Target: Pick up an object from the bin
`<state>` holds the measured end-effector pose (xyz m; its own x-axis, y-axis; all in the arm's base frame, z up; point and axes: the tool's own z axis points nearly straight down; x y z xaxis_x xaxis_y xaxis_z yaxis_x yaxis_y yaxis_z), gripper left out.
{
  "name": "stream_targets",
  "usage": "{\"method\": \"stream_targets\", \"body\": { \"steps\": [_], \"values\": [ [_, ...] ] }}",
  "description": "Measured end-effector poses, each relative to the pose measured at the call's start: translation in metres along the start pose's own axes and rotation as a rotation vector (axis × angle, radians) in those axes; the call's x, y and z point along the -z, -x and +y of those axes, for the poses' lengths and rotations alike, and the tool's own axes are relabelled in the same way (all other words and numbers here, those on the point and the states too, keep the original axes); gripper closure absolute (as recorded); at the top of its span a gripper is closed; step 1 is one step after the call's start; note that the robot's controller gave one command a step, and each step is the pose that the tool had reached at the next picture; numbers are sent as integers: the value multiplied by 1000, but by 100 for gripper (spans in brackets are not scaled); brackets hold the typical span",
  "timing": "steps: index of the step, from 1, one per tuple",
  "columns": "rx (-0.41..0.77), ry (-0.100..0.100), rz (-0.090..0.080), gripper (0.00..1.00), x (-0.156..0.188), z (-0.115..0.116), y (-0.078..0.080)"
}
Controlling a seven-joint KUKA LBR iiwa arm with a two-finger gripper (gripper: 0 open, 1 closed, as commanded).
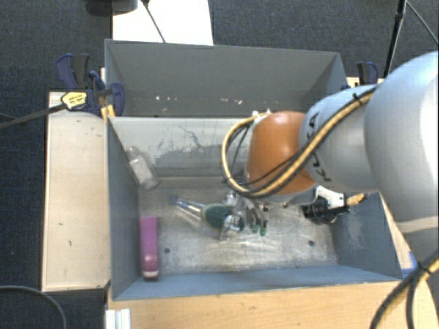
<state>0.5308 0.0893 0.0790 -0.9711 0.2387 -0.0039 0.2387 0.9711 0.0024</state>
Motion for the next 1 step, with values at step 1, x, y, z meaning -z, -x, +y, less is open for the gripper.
{"method": "stream_targets", "body": {
  "steps": [1],
  "values": [
    [-54,1,-5,100,164,0,5]
  ]
}}
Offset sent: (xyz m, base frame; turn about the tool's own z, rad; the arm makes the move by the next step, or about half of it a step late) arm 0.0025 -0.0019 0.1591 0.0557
